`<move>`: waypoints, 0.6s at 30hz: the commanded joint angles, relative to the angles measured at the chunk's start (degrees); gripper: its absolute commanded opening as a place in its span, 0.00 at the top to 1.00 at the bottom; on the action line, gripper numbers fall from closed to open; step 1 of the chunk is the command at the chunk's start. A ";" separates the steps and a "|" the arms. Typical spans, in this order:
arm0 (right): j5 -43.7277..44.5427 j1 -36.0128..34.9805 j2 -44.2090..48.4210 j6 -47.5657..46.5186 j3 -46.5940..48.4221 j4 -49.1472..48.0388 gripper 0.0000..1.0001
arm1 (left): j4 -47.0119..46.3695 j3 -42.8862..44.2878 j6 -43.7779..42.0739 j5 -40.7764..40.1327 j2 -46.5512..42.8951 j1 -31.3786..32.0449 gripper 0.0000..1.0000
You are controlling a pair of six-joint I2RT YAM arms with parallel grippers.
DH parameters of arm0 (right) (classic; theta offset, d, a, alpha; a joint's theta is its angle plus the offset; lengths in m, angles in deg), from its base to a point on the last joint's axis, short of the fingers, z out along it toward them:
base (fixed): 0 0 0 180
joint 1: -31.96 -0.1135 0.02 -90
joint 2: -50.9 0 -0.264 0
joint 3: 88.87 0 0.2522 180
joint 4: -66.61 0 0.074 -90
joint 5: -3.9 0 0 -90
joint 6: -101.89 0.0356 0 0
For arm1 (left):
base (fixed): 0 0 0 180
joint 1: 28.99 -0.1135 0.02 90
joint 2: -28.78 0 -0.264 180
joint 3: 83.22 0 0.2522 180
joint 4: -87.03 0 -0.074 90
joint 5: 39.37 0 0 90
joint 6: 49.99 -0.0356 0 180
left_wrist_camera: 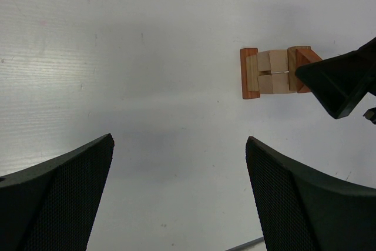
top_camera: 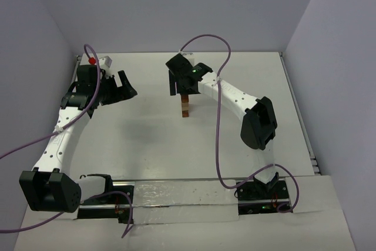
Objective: Build the wood block tower
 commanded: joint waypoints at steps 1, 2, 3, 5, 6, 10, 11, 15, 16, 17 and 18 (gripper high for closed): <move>0.12 -0.95 3.08 -0.92 2.51 -0.69 0.01 | -1.69 1.11 -0.44 2.37 -1.29 -0.05 0.01; 0.04 -1.12 3.67 -1.17 2.51 -0.78 0.00 | -1.35 1.28 -1.03 2.97 -1.29 0.03 0.01; -0.04 -1.29 4.26 -1.35 2.74 -0.78 0.00 | -1.09 1.52 -2.44 3.62 -1.29 -0.03 0.01; -0.23 -1.40 6.70 -2.48 2.52 -1.12 0.00 | 0.03 2.21 -5.20 6.09 -1.38 -0.05 0.01; -0.18 -1.40 8.14 -3.25 2.41 -1.32 0.00 | 0.39 2.48 -6.20 6.95 -1.40 -0.03 0.01; 0.24 -0.58 15.92 -6.79 0.69 -2.72 0.00 | 1.88 3.62 -9.41 6.76 -1.57 -0.05 0.01; 0.37 -0.20 18.04 -7.47 -1.56 -3.44 0.00 | 2.25 3.99 -10.87 6.48 -1.56 0.03 0.01; 0.91 4.19 27.94 -12.17 -8.16 -5.86 0.00 | 3.65 4.64 -13.73 4.03 -1.21 -0.05 0.01; 0.28 5.79 29.81 -13.09 -9.08 -5.77 0.00 | 3.74 4.59 -14.00 3.64 -1.20 -0.05 0.01; -0.14 8.07 30.42 -13.95 -9.86 -5.71 0.00 | 3.63 4.42 -14.34 3.48 -1.23 -0.02 0.01; -0.89 11.62 32.65 -14.94 -12.92 -5.75 0.00 | 3.69 4.27 -15.37 2.82 -1.33 0.02 0.01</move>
